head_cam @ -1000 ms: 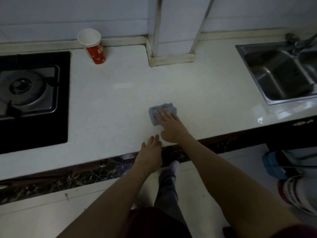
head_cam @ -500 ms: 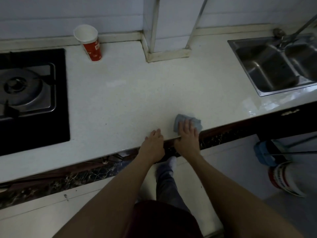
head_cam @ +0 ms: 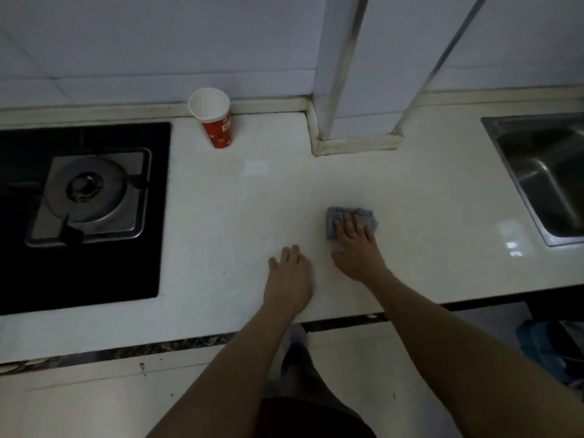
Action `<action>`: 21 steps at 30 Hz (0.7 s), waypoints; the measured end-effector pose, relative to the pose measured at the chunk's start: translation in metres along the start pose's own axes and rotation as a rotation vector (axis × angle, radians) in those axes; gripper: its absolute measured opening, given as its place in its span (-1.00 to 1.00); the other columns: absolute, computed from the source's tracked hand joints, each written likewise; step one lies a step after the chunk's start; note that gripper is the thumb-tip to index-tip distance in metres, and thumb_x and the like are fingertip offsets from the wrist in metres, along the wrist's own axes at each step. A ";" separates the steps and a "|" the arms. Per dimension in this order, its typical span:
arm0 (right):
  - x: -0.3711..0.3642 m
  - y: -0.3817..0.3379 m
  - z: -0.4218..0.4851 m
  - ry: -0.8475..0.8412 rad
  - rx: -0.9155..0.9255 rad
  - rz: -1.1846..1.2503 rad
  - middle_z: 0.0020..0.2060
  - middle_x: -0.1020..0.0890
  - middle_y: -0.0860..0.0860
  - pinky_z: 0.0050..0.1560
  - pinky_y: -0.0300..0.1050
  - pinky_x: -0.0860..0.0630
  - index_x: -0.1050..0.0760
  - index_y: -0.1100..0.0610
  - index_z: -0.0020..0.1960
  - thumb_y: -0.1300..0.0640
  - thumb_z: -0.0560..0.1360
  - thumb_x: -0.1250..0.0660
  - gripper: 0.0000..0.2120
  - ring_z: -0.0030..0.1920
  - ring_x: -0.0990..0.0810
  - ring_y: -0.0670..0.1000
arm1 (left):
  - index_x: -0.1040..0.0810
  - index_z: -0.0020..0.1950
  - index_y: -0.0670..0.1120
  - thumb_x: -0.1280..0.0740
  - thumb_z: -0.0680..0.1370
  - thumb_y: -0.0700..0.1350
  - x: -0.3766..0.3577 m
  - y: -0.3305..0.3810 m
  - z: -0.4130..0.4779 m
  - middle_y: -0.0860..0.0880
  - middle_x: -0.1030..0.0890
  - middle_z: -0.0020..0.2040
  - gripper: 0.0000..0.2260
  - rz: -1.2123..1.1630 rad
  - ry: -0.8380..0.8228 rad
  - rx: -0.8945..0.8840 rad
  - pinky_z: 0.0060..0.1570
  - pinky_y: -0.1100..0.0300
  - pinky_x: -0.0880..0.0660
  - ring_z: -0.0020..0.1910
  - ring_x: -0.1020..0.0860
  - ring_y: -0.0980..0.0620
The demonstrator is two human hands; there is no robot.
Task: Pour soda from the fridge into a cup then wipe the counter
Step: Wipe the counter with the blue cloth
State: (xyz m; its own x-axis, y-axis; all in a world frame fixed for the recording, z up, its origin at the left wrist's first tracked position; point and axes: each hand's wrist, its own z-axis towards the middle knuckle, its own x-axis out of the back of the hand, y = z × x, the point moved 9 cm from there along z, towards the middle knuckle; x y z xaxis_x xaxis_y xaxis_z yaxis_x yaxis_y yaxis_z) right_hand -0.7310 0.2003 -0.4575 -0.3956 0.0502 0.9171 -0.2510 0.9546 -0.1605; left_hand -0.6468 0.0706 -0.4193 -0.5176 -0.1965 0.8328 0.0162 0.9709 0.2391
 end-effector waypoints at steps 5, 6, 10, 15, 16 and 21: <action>0.031 0.005 0.081 -0.070 -0.013 0.038 0.58 0.12 0.09 0.53 0.11 0.20 0.11 0.10 0.59 -0.09 0.55 -0.08 -0.30 0.57 0.20 0.12 | -0.16 0.52 -0.26 -0.13 0.59 -0.24 0.020 -0.025 0.038 -0.24 -0.05 0.58 -0.51 -0.020 0.026 0.105 0.45 -0.30 -0.10 0.55 -0.05 -0.23; 0.033 -0.001 0.092 -0.082 -0.008 0.062 0.58 0.14 0.08 0.53 0.11 0.21 0.12 0.10 0.59 -0.07 0.56 -0.10 -0.30 0.56 0.21 0.11 | -0.15 0.53 -0.26 -0.13 0.59 -0.24 0.024 -0.031 0.043 -0.23 -0.05 0.58 -0.50 -0.043 0.030 0.128 0.45 -0.29 -0.10 0.55 -0.05 -0.22; 0.040 -0.040 0.120 -0.037 0.102 0.007 0.58 0.14 0.11 0.53 0.17 0.20 0.13 0.12 0.58 -0.06 0.57 -0.12 -0.29 0.56 0.20 0.12 | -0.05 0.56 -0.25 -0.15 0.59 -0.20 0.040 -0.046 0.057 -0.18 0.01 0.60 -0.44 -0.112 0.034 0.193 0.49 -0.21 -0.07 0.57 0.01 -0.17; 0.045 -0.078 0.150 -0.056 0.219 -0.058 0.57 0.19 0.08 0.52 0.13 0.26 0.16 0.09 0.58 -0.06 0.57 -0.10 -0.29 0.56 0.24 0.10 | -0.02 0.58 -0.23 -0.14 0.61 -0.16 0.054 -0.058 0.075 -0.15 0.02 0.61 -0.43 -0.167 0.056 0.230 0.53 -0.12 -0.02 0.58 0.04 -0.14; 0.046 -0.083 0.155 -0.048 0.240 -0.077 0.57 0.20 0.08 0.52 0.13 0.26 0.17 0.09 0.58 -0.07 0.57 -0.11 -0.28 0.56 0.25 0.10 | -0.01 0.58 -0.23 -0.14 0.61 -0.16 0.055 -0.061 0.078 -0.15 0.03 0.61 -0.43 -0.178 0.051 0.240 0.54 -0.12 -0.02 0.59 0.05 -0.14; 0.056 -0.102 0.194 -0.042 0.280 -0.097 0.57 0.20 0.09 0.53 0.12 0.23 0.17 0.08 0.59 -0.09 0.57 -0.09 -0.28 0.56 0.24 0.12 | 0.02 0.58 -0.23 -0.13 0.63 -0.15 0.051 -0.064 0.085 -0.13 0.09 0.62 -0.43 -0.252 -0.010 0.270 0.56 -0.06 0.01 0.59 0.10 -0.12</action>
State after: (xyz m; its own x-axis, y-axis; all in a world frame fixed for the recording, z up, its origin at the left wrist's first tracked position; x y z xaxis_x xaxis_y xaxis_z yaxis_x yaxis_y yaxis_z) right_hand -0.8989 0.0483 -0.4609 -0.3926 -0.0555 0.9180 -0.5210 0.8360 -0.1723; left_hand -0.7470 0.0101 -0.4343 -0.4847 -0.4343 0.7592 -0.3384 0.8936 0.2951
